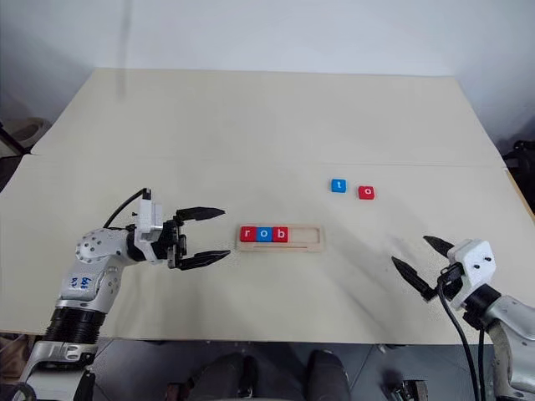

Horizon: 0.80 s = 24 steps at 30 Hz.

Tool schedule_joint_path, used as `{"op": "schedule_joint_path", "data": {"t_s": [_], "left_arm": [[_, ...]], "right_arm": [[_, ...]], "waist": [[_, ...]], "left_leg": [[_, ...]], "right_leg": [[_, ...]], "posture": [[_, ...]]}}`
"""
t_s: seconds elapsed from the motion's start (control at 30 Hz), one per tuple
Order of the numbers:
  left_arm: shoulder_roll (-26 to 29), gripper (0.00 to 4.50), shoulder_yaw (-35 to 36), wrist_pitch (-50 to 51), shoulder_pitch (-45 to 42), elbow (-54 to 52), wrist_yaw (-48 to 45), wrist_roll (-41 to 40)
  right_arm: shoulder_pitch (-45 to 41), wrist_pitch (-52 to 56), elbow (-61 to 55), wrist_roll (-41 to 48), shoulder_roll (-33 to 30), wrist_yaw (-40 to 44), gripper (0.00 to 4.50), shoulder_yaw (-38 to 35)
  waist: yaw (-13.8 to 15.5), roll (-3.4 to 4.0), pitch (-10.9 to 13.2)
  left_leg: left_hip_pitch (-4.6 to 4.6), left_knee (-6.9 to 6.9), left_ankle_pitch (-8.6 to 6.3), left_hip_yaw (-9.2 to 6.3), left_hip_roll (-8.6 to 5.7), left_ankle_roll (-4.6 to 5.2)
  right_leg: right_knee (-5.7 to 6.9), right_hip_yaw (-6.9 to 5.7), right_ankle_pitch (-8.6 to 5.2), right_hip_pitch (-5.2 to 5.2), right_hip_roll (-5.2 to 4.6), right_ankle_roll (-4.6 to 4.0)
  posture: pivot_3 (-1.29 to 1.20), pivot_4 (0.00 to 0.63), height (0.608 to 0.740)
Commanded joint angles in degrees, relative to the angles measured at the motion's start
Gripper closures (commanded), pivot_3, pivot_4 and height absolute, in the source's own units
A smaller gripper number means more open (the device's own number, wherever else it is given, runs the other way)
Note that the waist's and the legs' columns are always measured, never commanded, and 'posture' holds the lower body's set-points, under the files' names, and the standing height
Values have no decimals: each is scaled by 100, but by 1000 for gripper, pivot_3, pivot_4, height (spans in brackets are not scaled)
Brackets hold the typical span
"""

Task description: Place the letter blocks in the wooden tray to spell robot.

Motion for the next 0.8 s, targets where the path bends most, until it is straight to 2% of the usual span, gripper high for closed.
{"op": "schedule_joint_path", "data": {"t_s": [0.03,0.27,0.47,0.6,0.8], "left_arm": [[1,0,53,-81,-16,-75,-33,-1],[23,0,111,-9,75,-346,97,-43],[12,0,158,11,139,-509,257,-46],[33,0,190,24,230,-602,329,-57],[33,0,206,40,301,-693,412,-66]], "right_arm": [[-349,399,-243,145,-94,-315,26,162],[-2266,2288,106,197,-173,-1084,26,938],[-3419,2944,713,-44,50,-1644,26,1472],[-3665,3148,734,-95,141,-1886,26,1615],[-3595,3352,447,4,122,-1935,26,1620]], "waist": [[-3,0,0],[-1,3,0],[28,3,0],[-10,3,0],[-3,3,0]], "left_leg": [[0,0,0,-1,1,0],[-2,7,0,-4,9,-1],[-16,12,-1,-12,2,2],[-16,8,-1,-8,0,2],[-17,9,-1,-8,0,2]], "right_leg": [[2,-1,0,0,0,0],[12,0,-2,-6,0,-4],[7,-10,-2,-6,-6,-4],[9,-11,-2,-10,-3,-4],[8,-11,-2,-10,-4,-3]], "posture": [[0,150,740],[0,150,740],[0,150,740],[0,150,740],[0,150,740]]}}
